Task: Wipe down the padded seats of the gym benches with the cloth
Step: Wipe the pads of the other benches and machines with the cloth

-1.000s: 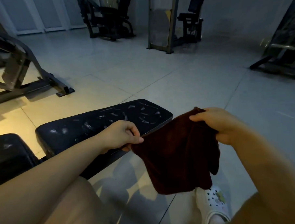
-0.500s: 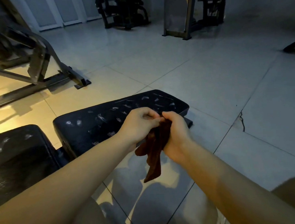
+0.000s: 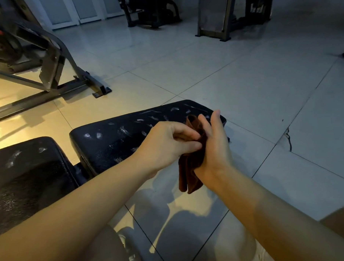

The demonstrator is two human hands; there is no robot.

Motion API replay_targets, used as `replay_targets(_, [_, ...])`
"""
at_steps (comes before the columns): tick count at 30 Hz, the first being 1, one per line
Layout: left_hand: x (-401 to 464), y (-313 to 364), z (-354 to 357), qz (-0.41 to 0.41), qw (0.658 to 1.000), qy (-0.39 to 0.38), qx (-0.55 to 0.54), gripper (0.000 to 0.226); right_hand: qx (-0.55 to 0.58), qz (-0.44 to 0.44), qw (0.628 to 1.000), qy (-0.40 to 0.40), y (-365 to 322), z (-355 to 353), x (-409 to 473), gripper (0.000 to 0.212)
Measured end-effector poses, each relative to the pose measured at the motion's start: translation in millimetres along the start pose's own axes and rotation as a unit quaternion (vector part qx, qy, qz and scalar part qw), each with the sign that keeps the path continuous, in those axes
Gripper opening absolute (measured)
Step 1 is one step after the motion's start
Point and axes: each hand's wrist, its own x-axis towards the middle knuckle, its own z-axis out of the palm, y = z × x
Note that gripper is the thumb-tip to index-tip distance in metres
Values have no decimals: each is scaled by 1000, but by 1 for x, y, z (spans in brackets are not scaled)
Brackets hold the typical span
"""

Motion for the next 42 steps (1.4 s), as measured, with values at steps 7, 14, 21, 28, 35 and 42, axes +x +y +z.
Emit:
replay_targets(7, [-3,5,-34,36,992,-34,113,23,-276,28,961,-18,-12,-16,9,40])
replay_targets(14, [-15,3,-57,57,979,-107,163,27,-452,85,860,-221,-9,-34,15,64])
replay_targets(21, [-27,2,-69,34,978,-105,175,25,-539,67,812,-215,-2,-37,18,16])
replay_targets(28, [-39,-26,-75,-67,947,-66,308,28,-648,-57,749,-124,-5,-38,25,19])
replay_targets(35, [-50,-72,-54,-112,909,-51,399,22,-759,-110,636,-82,30,-43,36,12])
replay_targets(42, [-39,-88,-56,-117,902,24,415,25,-394,-113,899,152,111,-29,55,13])
